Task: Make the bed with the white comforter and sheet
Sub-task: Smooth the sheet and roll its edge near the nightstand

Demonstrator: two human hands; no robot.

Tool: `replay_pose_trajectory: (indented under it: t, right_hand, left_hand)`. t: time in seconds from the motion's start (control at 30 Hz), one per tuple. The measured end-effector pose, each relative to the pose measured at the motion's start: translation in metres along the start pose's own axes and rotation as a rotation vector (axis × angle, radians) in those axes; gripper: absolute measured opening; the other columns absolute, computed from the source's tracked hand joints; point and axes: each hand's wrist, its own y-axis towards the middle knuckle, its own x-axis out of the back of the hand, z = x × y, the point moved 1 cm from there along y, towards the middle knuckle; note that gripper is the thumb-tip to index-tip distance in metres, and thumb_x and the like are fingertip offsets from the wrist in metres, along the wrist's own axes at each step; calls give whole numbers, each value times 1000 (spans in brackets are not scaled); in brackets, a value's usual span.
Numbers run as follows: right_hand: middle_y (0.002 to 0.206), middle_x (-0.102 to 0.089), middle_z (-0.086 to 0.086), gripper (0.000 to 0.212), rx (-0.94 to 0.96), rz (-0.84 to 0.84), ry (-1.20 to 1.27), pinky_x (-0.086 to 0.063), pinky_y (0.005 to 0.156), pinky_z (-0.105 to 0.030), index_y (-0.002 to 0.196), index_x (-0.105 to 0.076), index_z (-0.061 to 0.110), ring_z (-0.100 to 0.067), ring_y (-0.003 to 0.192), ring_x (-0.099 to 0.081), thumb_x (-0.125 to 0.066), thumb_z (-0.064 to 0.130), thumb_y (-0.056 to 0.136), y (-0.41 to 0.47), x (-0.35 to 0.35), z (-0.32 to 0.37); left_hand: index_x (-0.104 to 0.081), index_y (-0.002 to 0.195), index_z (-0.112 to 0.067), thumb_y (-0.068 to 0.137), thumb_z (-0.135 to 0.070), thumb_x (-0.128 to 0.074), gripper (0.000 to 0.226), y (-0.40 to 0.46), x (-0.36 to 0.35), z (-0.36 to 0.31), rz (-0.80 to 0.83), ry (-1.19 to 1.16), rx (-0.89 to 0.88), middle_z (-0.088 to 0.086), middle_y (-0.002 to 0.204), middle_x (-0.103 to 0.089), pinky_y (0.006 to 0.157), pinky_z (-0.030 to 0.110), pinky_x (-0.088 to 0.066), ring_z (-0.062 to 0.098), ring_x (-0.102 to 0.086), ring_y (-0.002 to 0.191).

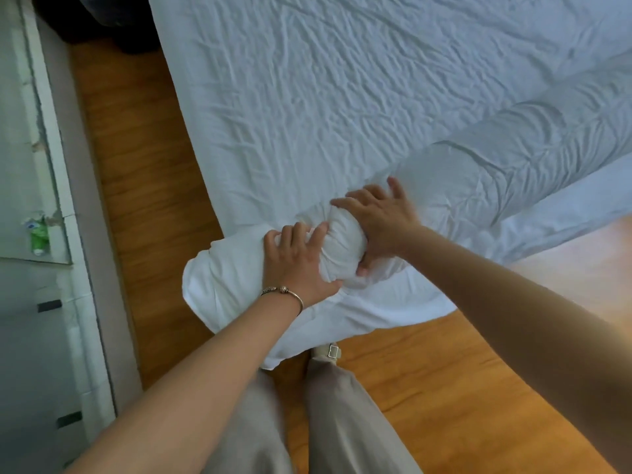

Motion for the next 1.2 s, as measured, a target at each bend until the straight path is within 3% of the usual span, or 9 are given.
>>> replay_pose_trajectory:
  t: [0.2,0.33,0.47,0.57,0.7,0.83,0.9,1.03,1.2]
  right_hand:
    - [111,-55,3,110,-139,-235,-31,-22,102,-43,124,-53,27,-25,106,-52,-83,71,27,-19,-20,11]
    - [97,-62,-2,78,-217,-477,-7,-29,98,-44,107,-63,20,-28,98,-60,-88,32,34,-31,-38,22]
    - [139,-51,-4,82,-536,-533,73,-24,108,-52,133,-55,19,-29,134,-37,-83,14,57,-53,-54,64]
    - [158,-22,-3,66,-698,-583,382,-30,106,-64,149,-31,25,-31,147,-18,-54,21,87,-59,-68,99]
    - [160,-16,11,90,-673,-666,917,-8,117,-63,147,-36,36,-8,149,3,-68,-7,75,-50,-66,95]
    - [140,-44,14,84,-834,-887,1376,12,120,-37,123,-61,32,7,141,-21,-42,-20,60,-46,-54,91]
    - [128,-57,14,67,-936,-1011,1560,3,123,-39,106,-72,27,14,133,-32,-39,-8,60,-45,-53,94]
    - [118,-67,9,42,-1132,-1202,1710,-17,121,-42,87,-77,19,3,130,-47,-45,1,69,-39,-41,103]
    - [141,-45,21,41,-1506,-1314,1554,-27,117,-30,109,-64,43,3,140,-31,-60,7,90,-9,-21,146]
  left_hand:
    - [-18,144,-45,56,-78,-69,107,62,40,48,489,-342,-121,-7,143,-34,110,42,-28,19,-30,136]
    - [6,143,-51,45,-69,-80,131,71,25,37,806,-370,-145,4,146,-28,108,50,-34,30,-34,134]
    - [0,139,-47,42,-70,-78,127,59,22,26,664,-322,-154,4,130,-31,97,53,-42,30,-38,123]
    - [0,142,-44,44,-80,-72,127,53,22,31,602,-301,-256,2,129,-29,95,50,-45,26,-38,121]
    - [5,146,-51,55,-86,-58,116,75,16,40,499,-284,-582,-3,155,-6,112,46,-31,18,-15,144]
    - [27,141,-46,63,-86,-48,115,93,11,30,542,-171,-886,-12,157,25,121,42,1,7,24,144]
    - [25,143,-42,67,-84,-48,114,103,13,23,553,-126,-988,-10,156,28,119,38,6,7,27,143]
    - [25,144,-44,70,-90,-28,102,143,22,4,523,118,-1335,-8,152,37,119,43,11,10,31,141]
    - [-8,152,-40,73,-89,-24,94,182,24,-37,334,166,-1804,-4,162,0,119,51,2,18,4,149]
